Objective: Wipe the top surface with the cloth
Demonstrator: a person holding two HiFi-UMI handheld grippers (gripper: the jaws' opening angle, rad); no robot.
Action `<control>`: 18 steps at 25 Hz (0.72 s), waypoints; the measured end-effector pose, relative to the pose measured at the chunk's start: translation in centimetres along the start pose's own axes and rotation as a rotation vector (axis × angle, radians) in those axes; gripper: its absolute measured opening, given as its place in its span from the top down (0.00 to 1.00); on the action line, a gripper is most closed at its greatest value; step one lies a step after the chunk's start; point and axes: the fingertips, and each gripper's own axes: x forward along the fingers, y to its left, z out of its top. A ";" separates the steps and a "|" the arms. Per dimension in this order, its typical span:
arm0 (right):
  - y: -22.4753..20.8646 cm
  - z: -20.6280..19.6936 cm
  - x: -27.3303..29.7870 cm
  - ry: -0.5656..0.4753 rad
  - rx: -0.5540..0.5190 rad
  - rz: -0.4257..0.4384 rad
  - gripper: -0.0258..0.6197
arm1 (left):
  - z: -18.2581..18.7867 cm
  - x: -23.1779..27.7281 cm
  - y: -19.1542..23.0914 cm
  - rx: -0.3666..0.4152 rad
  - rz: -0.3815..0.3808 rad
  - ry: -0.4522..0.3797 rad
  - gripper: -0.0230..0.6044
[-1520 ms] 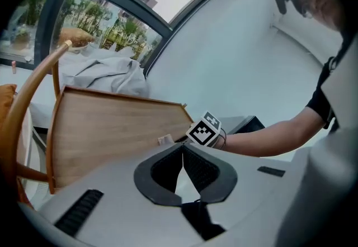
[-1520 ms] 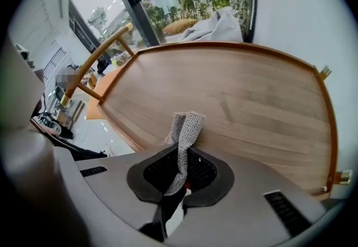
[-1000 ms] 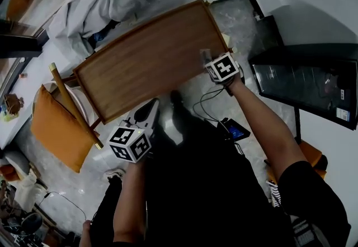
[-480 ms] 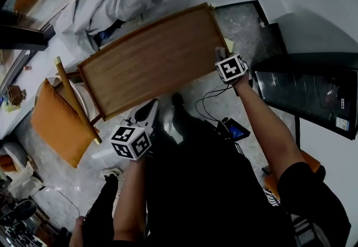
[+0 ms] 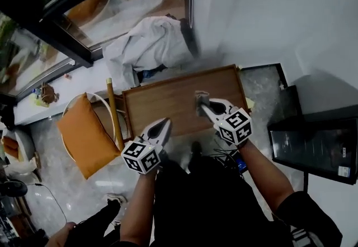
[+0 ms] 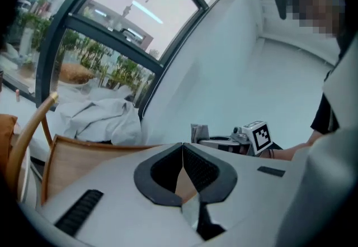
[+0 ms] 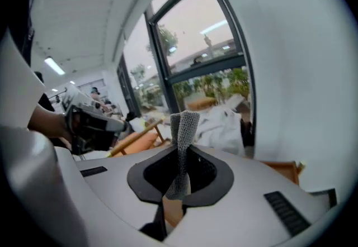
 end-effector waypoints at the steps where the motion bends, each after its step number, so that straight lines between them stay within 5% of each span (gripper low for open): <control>1: 1.8 2.6 -0.2 -0.060 -0.020 0.047 0.90 | 1.5 -0.5 -0.5 0.021 -0.006 -0.033 0.94; 5: 8.1 11.9 -2.2 -0.255 -0.098 0.187 0.90 | 7.4 -3.0 -3.5 0.121 -0.037 -0.140 0.94; 9: 11.8 18.5 -5.3 -0.391 -0.184 0.235 0.90 | 12.5 -5.4 -6.4 0.231 -0.046 -0.217 0.94; 14: 13.4 21.5 -8.9 -0.445 -0.243 0.203 0.90 | 16.1 -8.5 -9.6 0.313 -0.071 -0.271 0.94; 18: 14.2 20.2 -11.3 -0.420 -0.241 0.162 0.90 | 17.3 -11.4 -12.1 0.301 -0.151 -0.313 0.94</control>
